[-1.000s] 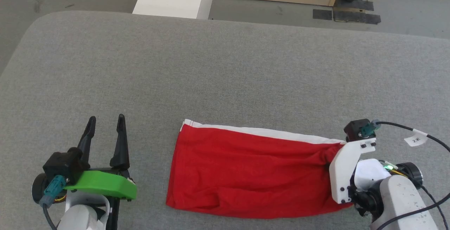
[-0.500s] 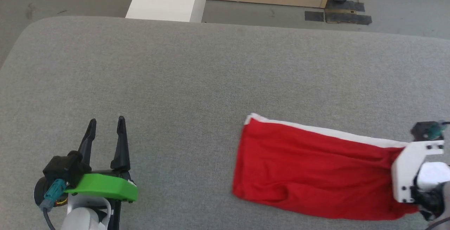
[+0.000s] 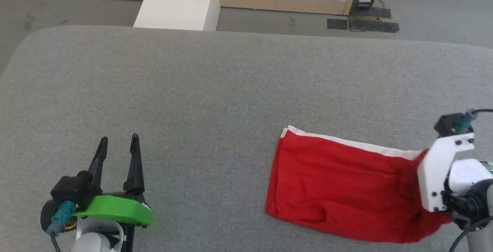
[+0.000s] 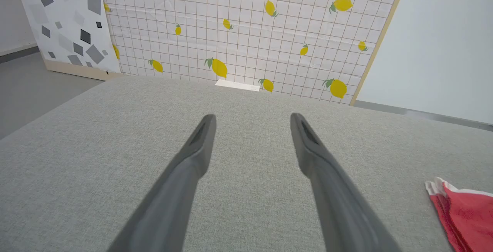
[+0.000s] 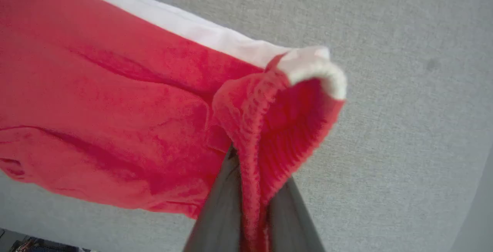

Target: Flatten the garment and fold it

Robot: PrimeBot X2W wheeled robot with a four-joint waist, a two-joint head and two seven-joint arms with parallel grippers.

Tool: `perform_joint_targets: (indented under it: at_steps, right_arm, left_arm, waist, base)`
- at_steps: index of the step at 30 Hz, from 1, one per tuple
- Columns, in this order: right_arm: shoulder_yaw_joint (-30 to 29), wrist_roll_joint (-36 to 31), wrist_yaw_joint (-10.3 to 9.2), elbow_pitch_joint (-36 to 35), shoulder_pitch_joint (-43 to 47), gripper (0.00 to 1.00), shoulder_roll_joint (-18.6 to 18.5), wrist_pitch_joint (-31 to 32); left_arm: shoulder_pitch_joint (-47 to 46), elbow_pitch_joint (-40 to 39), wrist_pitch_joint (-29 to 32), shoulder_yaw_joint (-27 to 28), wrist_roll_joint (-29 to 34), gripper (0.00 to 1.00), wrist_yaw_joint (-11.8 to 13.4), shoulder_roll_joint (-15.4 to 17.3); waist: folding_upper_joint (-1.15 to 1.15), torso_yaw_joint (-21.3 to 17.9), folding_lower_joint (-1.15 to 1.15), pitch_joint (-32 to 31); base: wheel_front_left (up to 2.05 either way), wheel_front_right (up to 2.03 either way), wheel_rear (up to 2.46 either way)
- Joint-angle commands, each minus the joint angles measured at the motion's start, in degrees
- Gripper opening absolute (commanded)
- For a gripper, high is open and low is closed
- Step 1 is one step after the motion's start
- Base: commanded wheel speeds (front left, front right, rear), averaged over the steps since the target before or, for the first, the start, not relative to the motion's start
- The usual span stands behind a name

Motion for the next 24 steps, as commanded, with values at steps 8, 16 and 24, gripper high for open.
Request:
perform_joint_targets:
  at_steps: [8,16,24]
  right_arm:
    - [7.6,6.7,-0.09,-6.5,-0.6,0.00,5.8,-0.3]
    - [12.9,5.2,-0.09,3.6,-5.6,0.00,10.7,-8.4]
    - [17.9,2.4,-0.09,17.0,-11.4,0.00,11.2,-13.6]
  left_arm:
    - [0.5,0.7,-0.3,0.2,0.9,1.00,-1.0,-1.1]
    - [0.4,1.3,-0.3,0.1,0.9,1.00,-1.7,-1.6]
    - [-0.5,2.3,-0.3,-0.2,0.7,1.00,-2.2,-2.3]
  waist:
    - [0.48,0.4,0.00,-0.3]
    - [0.48,2.3,0.00,0.4]
    - [0.48,4.7,0.00,1.5]
  base:
    - [0.00,0.00,0.00]
    - [0.00,0.00,0.00]
    - [0.00,0.00,0.00]
